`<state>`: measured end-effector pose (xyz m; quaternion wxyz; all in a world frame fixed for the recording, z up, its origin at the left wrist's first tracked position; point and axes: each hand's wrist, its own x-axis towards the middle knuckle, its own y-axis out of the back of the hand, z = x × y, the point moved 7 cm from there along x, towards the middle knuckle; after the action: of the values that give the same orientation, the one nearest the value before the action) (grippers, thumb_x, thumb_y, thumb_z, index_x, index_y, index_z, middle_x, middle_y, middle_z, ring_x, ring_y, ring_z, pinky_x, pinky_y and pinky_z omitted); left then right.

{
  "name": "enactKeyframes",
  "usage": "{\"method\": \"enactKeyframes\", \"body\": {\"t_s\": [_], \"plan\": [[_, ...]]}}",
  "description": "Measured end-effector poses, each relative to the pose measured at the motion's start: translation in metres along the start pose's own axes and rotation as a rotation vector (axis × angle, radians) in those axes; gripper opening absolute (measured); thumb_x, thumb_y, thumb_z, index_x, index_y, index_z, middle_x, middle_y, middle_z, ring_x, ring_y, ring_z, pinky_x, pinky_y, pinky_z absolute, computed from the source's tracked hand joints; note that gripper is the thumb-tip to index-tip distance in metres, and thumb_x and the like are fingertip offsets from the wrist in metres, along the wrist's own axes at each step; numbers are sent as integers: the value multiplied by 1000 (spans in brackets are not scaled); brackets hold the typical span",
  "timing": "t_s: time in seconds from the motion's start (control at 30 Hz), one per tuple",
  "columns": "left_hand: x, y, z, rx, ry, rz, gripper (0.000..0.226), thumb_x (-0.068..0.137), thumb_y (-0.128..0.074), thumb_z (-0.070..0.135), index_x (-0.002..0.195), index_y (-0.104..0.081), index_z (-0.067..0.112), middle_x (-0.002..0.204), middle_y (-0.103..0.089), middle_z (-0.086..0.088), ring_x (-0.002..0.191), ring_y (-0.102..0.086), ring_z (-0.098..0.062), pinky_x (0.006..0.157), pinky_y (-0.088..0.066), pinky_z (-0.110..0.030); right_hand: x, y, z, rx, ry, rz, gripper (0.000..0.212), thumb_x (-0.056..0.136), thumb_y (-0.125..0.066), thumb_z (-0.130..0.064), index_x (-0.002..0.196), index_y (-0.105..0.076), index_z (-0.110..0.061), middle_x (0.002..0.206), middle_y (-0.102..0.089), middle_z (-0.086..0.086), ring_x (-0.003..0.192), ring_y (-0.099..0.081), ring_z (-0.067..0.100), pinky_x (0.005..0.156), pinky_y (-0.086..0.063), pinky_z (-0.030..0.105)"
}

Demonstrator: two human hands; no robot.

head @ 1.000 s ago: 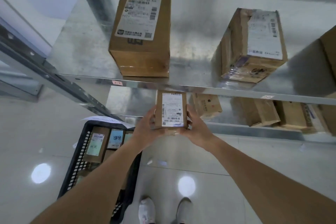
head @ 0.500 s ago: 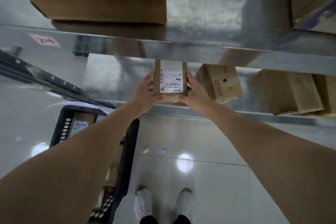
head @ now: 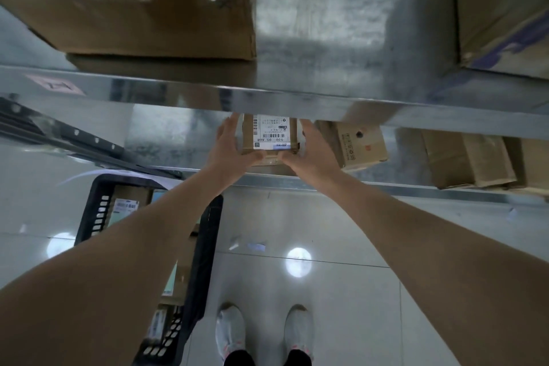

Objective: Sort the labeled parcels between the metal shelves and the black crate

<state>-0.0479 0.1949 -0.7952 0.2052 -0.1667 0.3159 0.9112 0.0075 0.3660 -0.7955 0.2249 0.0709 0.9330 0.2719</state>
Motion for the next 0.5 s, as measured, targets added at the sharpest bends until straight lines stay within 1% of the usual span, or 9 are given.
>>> {"method": "enactKeyframes", "body": {"t_s": [0.03, 0.1, 0.13, 0.17, 0.27, 0.33, 0.4, 0.47, 0.5], "plan": [[-2, 2, 6, 57, -29, 20, 87, 84, -77, 28, 153, -25, 24, 157, -25, 5, 136, -38, -17, 109, -33, -33, -4, 9, -1, -53, 6, 32, 47, 87, -72, -20, 130, -53, -25, 120, -54, -12, 105, -51, 4, 89, -43, 26], [-3, -2, 18, 121, -95, 21, 75, 84, -76, 34, 147, -35, 22, 152, -30, 4, 136, -36, -19, 112, -31, -34, -9, 32, -3, -172, 31, 88, 24, 88, -69, -26, 107, -55, -22, 106, -54, -8, 98, -48, 11, 83, -38, 29], [-4, -5, 23, 145, -125, 21, 72, 84, -76, 35, 143, -39, 22, 147, -35, 3, 134, -38, -20, 113, -34, -38, -11, 45, -3, -214, 40, 114, 20, 89, -68, -29, 99, -55, -18, 101, -57, -3, 96, -52, 17, 81, -40, 33], [-4, -11, 28, 155, -147, 21, 70, 83, -76, 36, 142, -42, 21, 145, -38, 2, 132, -39, -21, 111, -38, -42, -13, 58, 1, -257, 43, 141, 22, 89, -68, -31, 99, -59, -14, 101, -62, 2, 97, -56, 23, 81, -45, 37], [-8, -35, 47, 110, -201, 24, 73, 81, -75, 40, 146, -42, 29, 151, -36, 4, 136, -38, -21, 112, -37, -43, -22, 100, 17, -354, 9, 212, 35, 92, -66, -39, 118, -64, -16, 117, -67, 7, 116, -57, 29, 90, -48, 39], [-13, -58, 59, 113, -220, 2, 75, 85, -72, 39, 150, -36, 32, 158, -29, 5, 144, -31, -17, 117, -30, -39, -29, 121, 34, -330, -13, 214, 44, 93, -66, -39, 132, -58, -21, 133, -60, 4, 125, -53, 26, 95, -43, 33], [-16, -84, 68, 107, -234, -38, 77, 88, -69, 43, 154, -31, 30, 161, -26, 4, 146, -28, -18, 118, -29, -43, -36, 131, 52, -282, -22, 166, 55, 97, -66, -32, 147, -47, -23, 149, -48, 1, 132, -49, 21, 97, -35, 24], [-17, -108, 72, 125, -216, -78, 79, 89, -65, 51, 155, -25, 33, 162, -24, 2, 147, -26, -22, 116, -31, -51, -40, 132, 69, -184, -14, 98, 61, 100, -65, -19, 155, -39, -18, 150, -45, 3, 126, -51, 12, 96, -30, 6], [-18, -118, 75, 142, -211, -91, 80, 89, -63, 54, 155, -22, 35, 162, -24, 1, 148, -25, -23, 116, -31, -53, -40, 129, 77, -108, -19, 54, 62, 100, -63, -11, 156, -37, -15, 146, -47, 4, 114, -55, 4, 89, -35, 0]]}}
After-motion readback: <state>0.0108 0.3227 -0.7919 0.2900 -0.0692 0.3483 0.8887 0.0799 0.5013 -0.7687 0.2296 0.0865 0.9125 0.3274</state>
